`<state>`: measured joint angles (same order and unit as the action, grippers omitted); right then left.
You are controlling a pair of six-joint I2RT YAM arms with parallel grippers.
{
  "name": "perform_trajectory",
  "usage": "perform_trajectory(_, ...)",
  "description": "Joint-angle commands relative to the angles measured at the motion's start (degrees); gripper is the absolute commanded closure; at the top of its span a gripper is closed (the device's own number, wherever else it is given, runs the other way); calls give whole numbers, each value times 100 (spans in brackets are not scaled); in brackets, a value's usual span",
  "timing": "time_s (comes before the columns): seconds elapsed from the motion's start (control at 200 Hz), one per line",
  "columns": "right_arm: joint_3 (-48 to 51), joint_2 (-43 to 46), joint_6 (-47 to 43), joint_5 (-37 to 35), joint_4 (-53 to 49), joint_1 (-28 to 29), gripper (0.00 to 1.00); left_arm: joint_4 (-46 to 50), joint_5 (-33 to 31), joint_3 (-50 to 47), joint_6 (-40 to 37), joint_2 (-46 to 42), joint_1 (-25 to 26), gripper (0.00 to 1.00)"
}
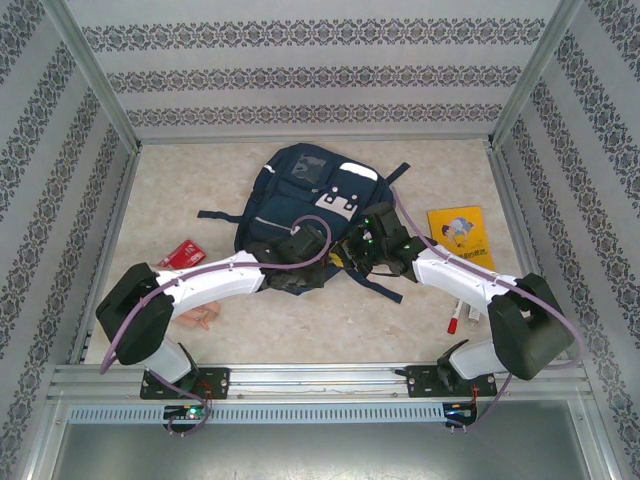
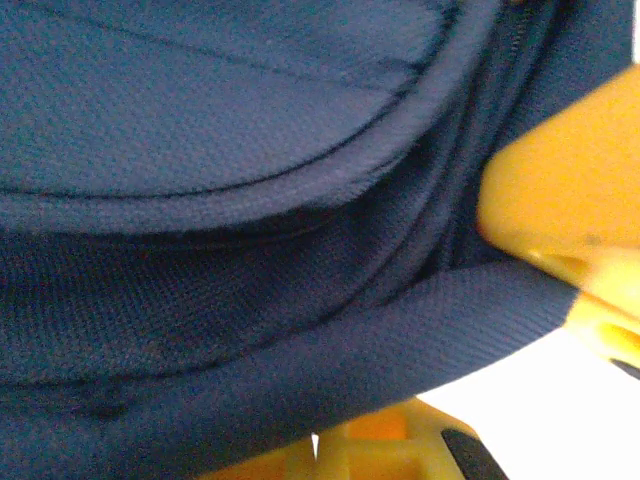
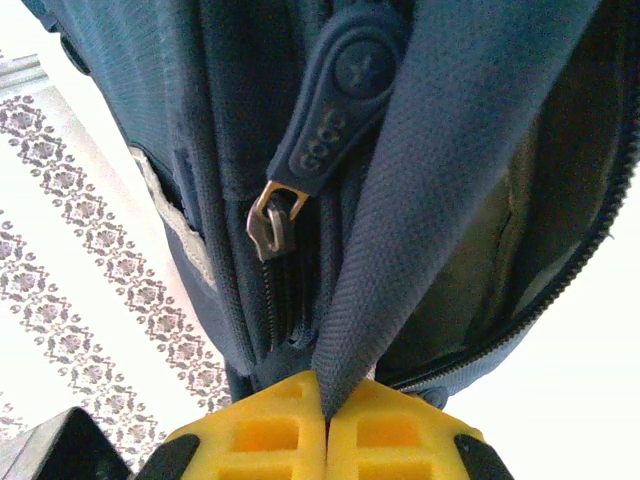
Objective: Pack books, pencil case, and school supplies into a backpack
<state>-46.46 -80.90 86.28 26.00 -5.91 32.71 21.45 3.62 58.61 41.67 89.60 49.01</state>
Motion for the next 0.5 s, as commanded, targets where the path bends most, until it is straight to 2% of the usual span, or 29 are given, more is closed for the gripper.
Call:
perform_trajectory(0.0,-85,250,-540,-87,-278,-105,100,-85,-28,-154,-790,-600,3,100)
perform_trajectory(0.205,78,435,-1396,-515,-793,-539,100,365,61,-703,-1245,-1307,-113,100)
perform_trajectory(0.35,53,362,-2207,-804,-1019,-985,100,-106,404,-1270,-1874,-1743,-164,100)
perform_trajectory(0.425,85,225,-2386,-692,-860,-1263,100,-352,474,-1532,-2229,-1898,-164,100)
perform_trajectory(0.495,51,38,-2456,-250,-671,-1492,100,-598,629,-1746,-2470,-2006,-164,100)
